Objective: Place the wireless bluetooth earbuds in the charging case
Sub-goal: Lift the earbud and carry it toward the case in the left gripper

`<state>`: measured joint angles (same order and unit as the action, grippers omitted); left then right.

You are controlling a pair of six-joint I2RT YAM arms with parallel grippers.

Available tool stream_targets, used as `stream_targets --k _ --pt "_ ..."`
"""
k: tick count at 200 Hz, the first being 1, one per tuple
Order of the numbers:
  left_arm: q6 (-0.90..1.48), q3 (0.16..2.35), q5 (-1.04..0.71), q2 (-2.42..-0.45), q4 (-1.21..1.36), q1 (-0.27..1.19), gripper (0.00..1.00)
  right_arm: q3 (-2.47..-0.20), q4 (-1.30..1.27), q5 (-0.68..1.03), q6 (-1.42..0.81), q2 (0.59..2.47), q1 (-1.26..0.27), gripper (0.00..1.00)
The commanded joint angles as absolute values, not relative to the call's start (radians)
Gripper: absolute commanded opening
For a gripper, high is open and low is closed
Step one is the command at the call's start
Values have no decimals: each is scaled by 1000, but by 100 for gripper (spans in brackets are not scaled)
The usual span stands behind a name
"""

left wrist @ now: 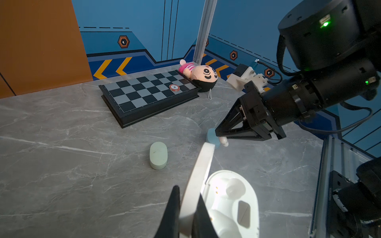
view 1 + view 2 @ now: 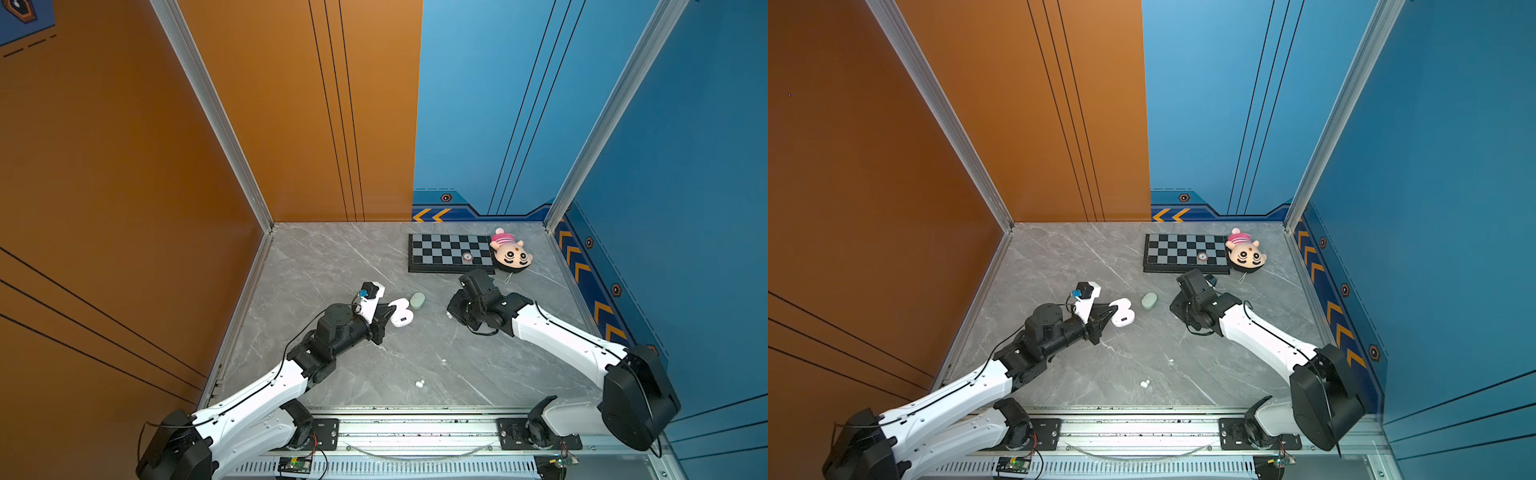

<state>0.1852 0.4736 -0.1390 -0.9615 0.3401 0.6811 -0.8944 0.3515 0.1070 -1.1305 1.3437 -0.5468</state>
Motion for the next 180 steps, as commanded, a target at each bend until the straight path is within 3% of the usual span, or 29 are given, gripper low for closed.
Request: stream_targets --k 1,35,85,180 --pt "195 514 -181 -982 410 668 0 -871 204 293 -987 1293 -502 9" --pt "184 533 -219 -1008 411 646 0 -874 129 494 -918 1236 -445 9" --pt "178 553 -262 -1021 412 615 0 -873 -75 716 -992 1171 -448 10" --pt "168 608 -322 -1039 416 607 0 -897 -360 756 -1090 1235 -630 10"
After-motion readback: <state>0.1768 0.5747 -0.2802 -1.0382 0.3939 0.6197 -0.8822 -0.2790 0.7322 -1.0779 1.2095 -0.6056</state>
